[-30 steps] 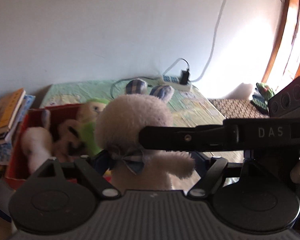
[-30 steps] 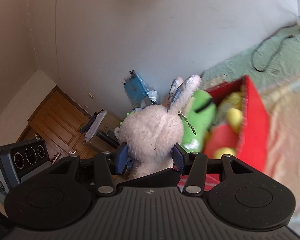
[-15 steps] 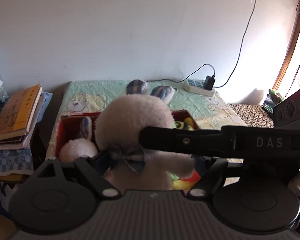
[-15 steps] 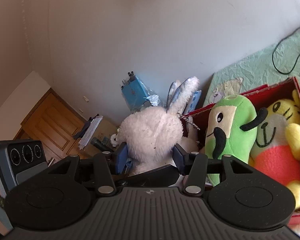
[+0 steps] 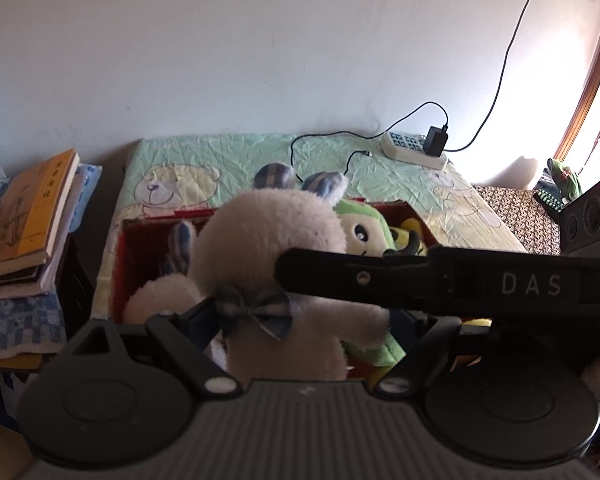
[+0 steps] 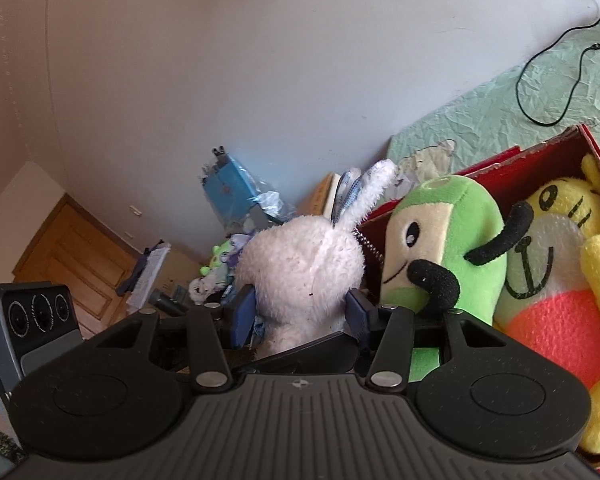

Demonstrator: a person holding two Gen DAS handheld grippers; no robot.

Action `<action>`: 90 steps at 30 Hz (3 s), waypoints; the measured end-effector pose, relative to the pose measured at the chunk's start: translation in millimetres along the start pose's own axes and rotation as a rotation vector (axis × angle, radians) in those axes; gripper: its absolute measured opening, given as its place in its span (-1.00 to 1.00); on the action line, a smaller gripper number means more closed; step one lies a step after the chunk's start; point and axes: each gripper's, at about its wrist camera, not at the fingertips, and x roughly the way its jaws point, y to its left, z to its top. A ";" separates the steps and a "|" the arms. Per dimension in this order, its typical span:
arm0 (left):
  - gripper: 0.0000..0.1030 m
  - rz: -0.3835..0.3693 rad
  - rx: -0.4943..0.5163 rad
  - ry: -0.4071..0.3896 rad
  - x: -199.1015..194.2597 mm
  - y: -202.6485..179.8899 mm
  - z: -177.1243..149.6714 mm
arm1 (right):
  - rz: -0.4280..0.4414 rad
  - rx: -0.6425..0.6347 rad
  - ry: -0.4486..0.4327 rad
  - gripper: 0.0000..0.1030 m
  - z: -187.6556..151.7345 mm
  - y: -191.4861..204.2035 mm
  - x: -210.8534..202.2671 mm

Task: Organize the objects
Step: 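Lower the pink bunny into the red box with the right gripper, then open the right gripper and release the pink bunny in the box, then withdraw the right gripper up and away from the red box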

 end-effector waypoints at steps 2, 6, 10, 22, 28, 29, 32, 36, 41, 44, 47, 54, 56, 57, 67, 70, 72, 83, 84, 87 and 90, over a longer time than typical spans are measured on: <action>0.65 -0.010 0.000 0.005 4.2 2.6 0.1 | -0.016 -0.013 -0.002 0.01 -0.7 -0.4 1.3; 0.65 0.004 0.016 0.053 20.7 -0.7 -1.7 | -0.086 -0.051 0.010 -0.03 -0.5 3.0 5.4; 0.69 0.009 0.009 0.066 28.6 0.2 -2.5 | -0.134 -0.114 0.020 -0.02 -2.7 9.6 9.6; 0.84 0.068 -0.006 0.109 32.0 -0.5 -0.1 | -0.111 -0.060 -0.044 0.05 0.2 1.8 -4.5; 0.85 0.118 0.014 0.112 22.9 -11.3 -0.8 | -0.099 -0.054 -0.070 0.10 -1.3 3.4 -22.4; 0.86 0.127 0.021 0.111 20.1 -14.8 -1.3 | -0.099 -0.052 -0.080 0.10 -1.7 3.5 -25.8; 0.90 0.156 0.046 0.100 12.4 -26.9 -2.1 | -0.112 -0.049 -0.109 0.11 -3.8 5.0 -38.2; 0.93 0.203 0.071 0.088 2.8 -45.7 -4.4 | -0.175 -0.088 -0.149 0.12 -8.1 10.5 -55.9; 0.95 0.252 0.079 0.092 -6.9 -69.0 -7.1 | -0.292 -0.127 -0.191 0.14 -11.6 14.7 -81.9; 0.95 0.278 0.088 0.092 -10.3 -86.8 -9.9 | -0.356 -0.142 -0.196 0.14 -14.4 14.3 -96.6; 0.95 0.278 0.104 0.091 -12.4 -106.4 -14.4 | -0.405 -0.144 -0.202 0.15 -16.8 11.1 -109.7; 0.95 0.244 0.134 0.144 -5.4 -152.9 -30.9 | -0.535 -0.080 -0.215 0.16 -26.0 -9.1 -146.9; 0.95 0.237 0.144 0.171 0.5 -164.8 -35.9 | -0.587 -0.061 -0.222 0.17 -29.1 -14.7 -156.5; 0.95 0.237 0.148 0.180 3.1 -170.2 -37.9 | -0.616 -0.056 -0.224 0.19 -30.9 -17.5 -160.4; 0.95 0.224 0.168 0.196 13.9 -201.1 -45.1 | -0.777 -0.032 -0.223 0.35 -42.8 -36.0 -187.2; 0.95 0.217 0.168 0.180 11.6 -202.4 -43.8 | -0.781 -0.040 -0.208 0.36 -42.6 -37.0 -185.4; 0.95 0.227 0.161 0.162 8.3 -200.2 -42.1 | -0.778 -0.045 -0.196 0.36 -41.8 -35.2 -182.2; 0.95 0.357 0.087 0.129 -1.8 -147.8 -27.5 | -0.729 -0.134 -0.127 0.39 -27.2 -8.0 -138.3; 0.95 0.365 0.073 0.127 -3.5 -140.2 -26.6 | -0.722 -0.144 -0.122 0.40 -25.6 -4.7 -132.5; 0.95 0.398 0.035 0.125 -7.2 -116.5 -24.4 | -0.698 -0.167 -0.111 0.43 -21.6 5.8 -115.3; 0.95 0.421 0.005 0.129 -9.7 -94.6 -22.8 | -0.680 -0.181 -0.099 0.47 -19.0 16.0 -97.8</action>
